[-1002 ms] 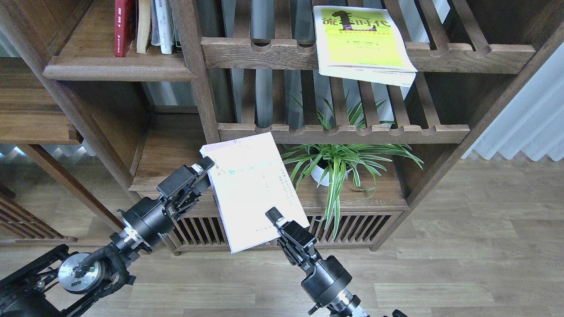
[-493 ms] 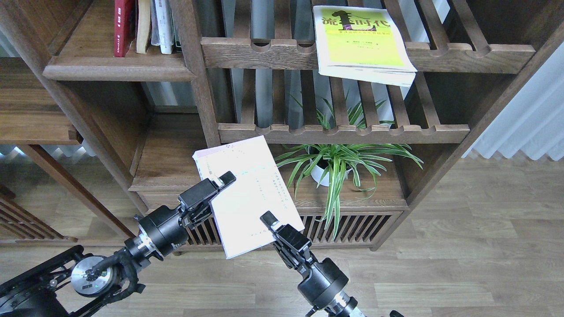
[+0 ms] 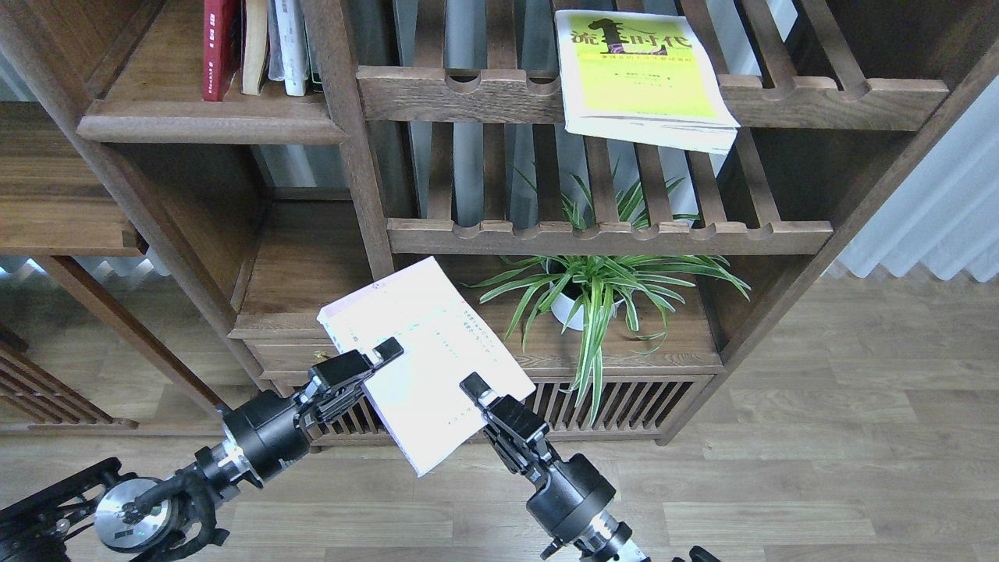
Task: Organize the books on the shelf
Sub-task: 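Grasp the white book's edge with the left gripper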
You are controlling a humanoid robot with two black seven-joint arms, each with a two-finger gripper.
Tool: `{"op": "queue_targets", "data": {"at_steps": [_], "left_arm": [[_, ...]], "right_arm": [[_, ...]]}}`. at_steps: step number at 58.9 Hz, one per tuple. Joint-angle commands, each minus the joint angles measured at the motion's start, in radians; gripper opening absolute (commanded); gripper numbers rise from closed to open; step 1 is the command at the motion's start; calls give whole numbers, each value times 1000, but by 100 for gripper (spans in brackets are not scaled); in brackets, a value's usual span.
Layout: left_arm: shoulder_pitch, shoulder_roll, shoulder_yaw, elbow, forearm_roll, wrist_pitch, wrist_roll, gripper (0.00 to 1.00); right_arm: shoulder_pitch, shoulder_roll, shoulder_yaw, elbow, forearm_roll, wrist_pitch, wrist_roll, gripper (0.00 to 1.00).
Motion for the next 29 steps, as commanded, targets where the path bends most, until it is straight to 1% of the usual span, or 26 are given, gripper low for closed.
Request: {"op": "queue_targets", "data": {"at_steps": [1, 4, 5, 6, 7, 9, 11, 12, 13, 15, 19, 24, 29], "left_arm": [[4, 5, -44, 5, 0, 2, -1, 4], [4, 5, -58, 5, 0, 2, -1, 4], [5, 3, -63, 5, 0, 2, -3, 4], [7, 3, -66, 5, 0, 2, -3, 4], [8, 0, -70, 5, 0, 2, -3, 4], [8, -1, -75, 7, 0, 2, -4, 4], [10, -4, -83, 7, 0, 2, -6, 4], [10, -4, -84, 8, 0, 2, -6, 4], [10, -4, -89, 8, 0, 2, -7, 4], [11, -4, -93, 8, 0, 2, -7, 4], [11, -4, -104, 11, 0, 2, -9, 4], [19, -4, -124, 13, 0, 2, -9, 4], [27, -7, -129, 13, 0, 2, -9, 4]], "right_arm": [[2, -1, 9, -1, 0, 6, 5, 35], [2, -1, 11, -1, -3, 10, 5, 38], [2, -1, 11, -1, -3, 10, 6, 41], [2, -1, 11, -1, -5, 10, 6, 42], [2, -1, 12, -1, -5, 10, 6, 46], [2, -1, 12, -1, -6, 9, 6, 51], [2, -1, 11, -1, -8, 4, 6, 64], [2, -1, 11, -2, -8, 4, 6, 67], [4, -1, 12, -4, -9, 4, 6, 73], [5, -1, 12, -4, -11, 4, 6, 78], [7, -1, 20, -4, -11, 7, 9, 85], [4, -1, 60, -4, -11, 10, 9, 90], [4, -1, 61, -4, -9, 10, 13, 92]]}}
